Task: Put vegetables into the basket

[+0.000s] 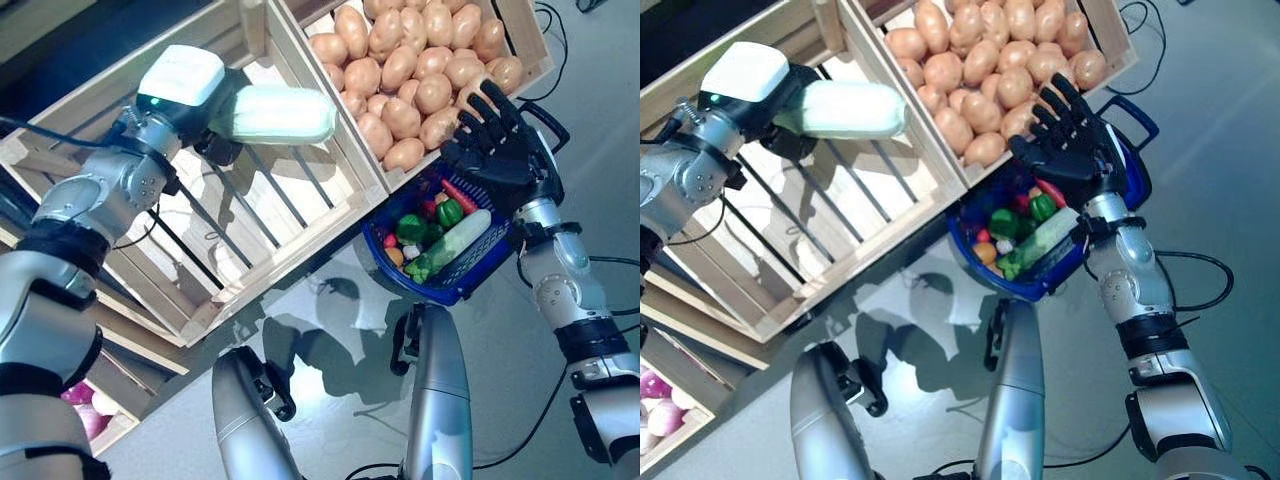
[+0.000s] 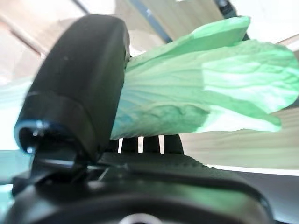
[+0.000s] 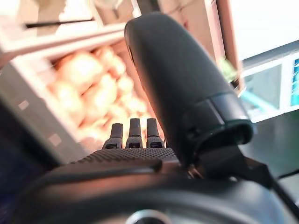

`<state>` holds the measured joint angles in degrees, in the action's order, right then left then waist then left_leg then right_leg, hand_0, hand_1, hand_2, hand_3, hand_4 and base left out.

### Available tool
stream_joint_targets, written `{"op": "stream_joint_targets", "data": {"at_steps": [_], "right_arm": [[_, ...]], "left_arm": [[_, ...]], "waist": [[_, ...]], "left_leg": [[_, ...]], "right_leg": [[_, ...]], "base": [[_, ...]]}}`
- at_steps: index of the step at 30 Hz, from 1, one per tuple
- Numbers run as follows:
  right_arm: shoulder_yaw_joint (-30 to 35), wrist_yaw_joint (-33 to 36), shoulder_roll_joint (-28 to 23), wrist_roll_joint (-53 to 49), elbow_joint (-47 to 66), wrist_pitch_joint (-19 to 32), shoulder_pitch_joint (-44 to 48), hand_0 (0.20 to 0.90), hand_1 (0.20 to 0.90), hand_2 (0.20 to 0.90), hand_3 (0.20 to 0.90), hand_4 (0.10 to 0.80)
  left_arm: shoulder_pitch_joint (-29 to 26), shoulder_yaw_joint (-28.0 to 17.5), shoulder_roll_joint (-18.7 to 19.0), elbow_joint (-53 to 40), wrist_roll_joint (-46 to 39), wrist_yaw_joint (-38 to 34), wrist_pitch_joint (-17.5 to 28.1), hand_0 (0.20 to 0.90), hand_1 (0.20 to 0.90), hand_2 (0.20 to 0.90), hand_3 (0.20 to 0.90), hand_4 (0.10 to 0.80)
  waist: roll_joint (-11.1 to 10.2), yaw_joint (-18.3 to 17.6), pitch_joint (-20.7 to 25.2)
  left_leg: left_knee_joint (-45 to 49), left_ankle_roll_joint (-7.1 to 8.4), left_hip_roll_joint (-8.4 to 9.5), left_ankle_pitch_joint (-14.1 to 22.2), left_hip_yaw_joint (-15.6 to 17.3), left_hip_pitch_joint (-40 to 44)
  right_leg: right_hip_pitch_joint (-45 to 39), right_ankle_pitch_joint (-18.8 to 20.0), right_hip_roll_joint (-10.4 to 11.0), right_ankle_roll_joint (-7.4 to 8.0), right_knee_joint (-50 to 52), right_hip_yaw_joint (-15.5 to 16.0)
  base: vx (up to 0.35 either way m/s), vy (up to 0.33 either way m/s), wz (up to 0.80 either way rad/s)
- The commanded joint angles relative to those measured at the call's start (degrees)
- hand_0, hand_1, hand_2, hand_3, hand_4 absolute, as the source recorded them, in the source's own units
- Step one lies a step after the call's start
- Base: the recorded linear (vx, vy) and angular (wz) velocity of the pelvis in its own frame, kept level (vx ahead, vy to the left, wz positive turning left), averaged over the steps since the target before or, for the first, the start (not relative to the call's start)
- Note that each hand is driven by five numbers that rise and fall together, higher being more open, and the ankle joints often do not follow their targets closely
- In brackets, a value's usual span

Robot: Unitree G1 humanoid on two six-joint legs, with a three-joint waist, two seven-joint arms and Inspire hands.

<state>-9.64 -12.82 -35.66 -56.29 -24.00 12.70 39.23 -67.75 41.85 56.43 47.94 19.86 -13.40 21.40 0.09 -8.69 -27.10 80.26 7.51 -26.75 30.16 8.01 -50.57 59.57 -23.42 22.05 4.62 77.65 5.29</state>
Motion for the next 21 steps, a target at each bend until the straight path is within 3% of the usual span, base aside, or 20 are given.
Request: {"op": "stream_joint_targets", "data": {"at_steps": [1,8,14,17,21], "right_arm": [[0.0,-5.5,5.6,1.0,3.7,9.5,-1.4,0.900,0.900,0.900,0.900,0.800],[-3.2,-8.7,10.7,1.8,4.0,11.4,-3.1,0.900,0.900,0.900,0.900,0.800],[-3.9,-11.1,14.7,2.6,4.6,10.4,-5.7,0.900,0.900,0.900,0.900,0.800],[-4.5,-10.8,16.7,4.7,5.5,10.3,-7.0,0.900,0.900,0.900,0.900,0.800],[-5.6,-11.7,17.9,4.9,5.6,7.5,-8.0,0.900,0.900,0.900,0.900,0.800]], "left_arm": [[6.3,-9.9,-1.8,-3.2,-9.8,-4.6,3.6,0.300,0.300,0.300,0.300,0.400],[14.5,-15.8,-7.9,-7.8,-17.4,-1.2,6.5,0.300,0.300,0.300,0.300,0.400],[21.0,-19.5,-14.6,-12.4,-24.1,2.9,5.3,0.300,0.300,0.300,0.300,0.400],[25.0,-20.8,-18.4,-14.7,-25.2,4.1,4.6,0.300,0.300,0.300,0.300,0.400],[28.6,-21.7,-22.8,-17.1,-25.5,6.0,2.4,0.300,0.300,0.300,0.300,0.400]], "waist": [[1.2,0.7,9.6],[0.7,2.1,11.6],[0.0,2.8,14.5],[0.1,3.0,16.3],[0.1,3.3,19.2]], "left_leg": [[-11.5,-1.34,0.65,-8.4,-2.4,-1.3],[-27.4,-1.58,3.82,-13.1,1.1,12.9],[-41.2,-1.59,4.81,-18.8,5.7,25.6],[-47.0,-1.27,5.17,-21.4,8.0,31.2],[-55.1,-1.09,7.30,-24.4,10.9,38.9]], "right_leg": [[-7.9,5.4,4.4,2.29,-11.0,-0.5],[-20.9,8.3,2.6,1.76,-23.5,2.9],[-33.8,12.2,0.7,1.91,-36.3,7.6],[-39.5,13.7,-1.6,2.17,-42.4,9.0],[-47.6,16.1,-5.5,2.21,-52.6,10.4]], "base": [[-0.006,0.030,-0.03],[0.066,0.003,-0.02],[0.101,-0.014,-0.16],[0.146,-0.028,-0.21],[0.187,-0.035,-0.26]]}}
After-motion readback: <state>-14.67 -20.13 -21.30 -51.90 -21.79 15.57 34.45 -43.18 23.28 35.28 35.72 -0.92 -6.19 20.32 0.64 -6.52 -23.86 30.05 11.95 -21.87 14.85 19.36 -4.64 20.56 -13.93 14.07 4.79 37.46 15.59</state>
